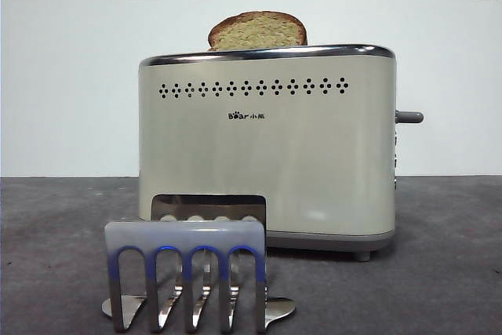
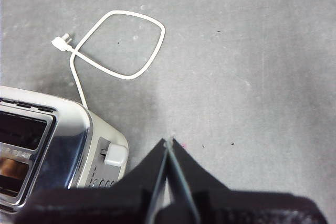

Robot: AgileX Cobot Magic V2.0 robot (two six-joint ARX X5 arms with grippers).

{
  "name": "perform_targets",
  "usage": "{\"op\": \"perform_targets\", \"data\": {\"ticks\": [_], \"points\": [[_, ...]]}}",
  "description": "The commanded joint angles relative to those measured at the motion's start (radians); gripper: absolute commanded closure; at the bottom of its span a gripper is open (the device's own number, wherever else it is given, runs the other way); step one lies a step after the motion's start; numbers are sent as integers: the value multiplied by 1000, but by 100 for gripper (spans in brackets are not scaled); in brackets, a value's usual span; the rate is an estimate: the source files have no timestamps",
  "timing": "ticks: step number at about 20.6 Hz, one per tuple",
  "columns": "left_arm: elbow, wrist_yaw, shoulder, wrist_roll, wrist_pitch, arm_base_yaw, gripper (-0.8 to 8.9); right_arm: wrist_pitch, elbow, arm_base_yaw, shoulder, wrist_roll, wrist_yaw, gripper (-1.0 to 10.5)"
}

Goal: Pick up a slice of bread from the rack,put the bread on the toaster,press the button

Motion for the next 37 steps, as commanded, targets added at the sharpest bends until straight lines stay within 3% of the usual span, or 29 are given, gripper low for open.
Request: {"op": "perform_targets", "data": {"ticks": [1, 5, 10, 14, 17, 34, 37], "points": [[-145, 7, -149, -79, 61, 71, 817, 2, 3, 0, 3, -5, 5, 946], [-331, -2, -319, -117, 154, 106, 817, 2, 3, 0, 3, -5, 5, 946], [-441, -125, -499, -256, 142, 68, 817, 3, 3, 0, 3, -5, 5, 947], [-441, -136, -504, -222, 104, -15, 817, 2, 3, 0, 3, -5, 5, 946], [-441, -229, -505, -208, 56, -63, 817, 2, 3, 0, 3, -5, 5, 946], [-441, -217, -492, -217, 63, -64, 817, 6, 0, 0, 0, -4, 26, 946], [-441, -217, -492, -217, 63, -64, 817, 2, -25, 0, -82, -7, 47, 946]]}}
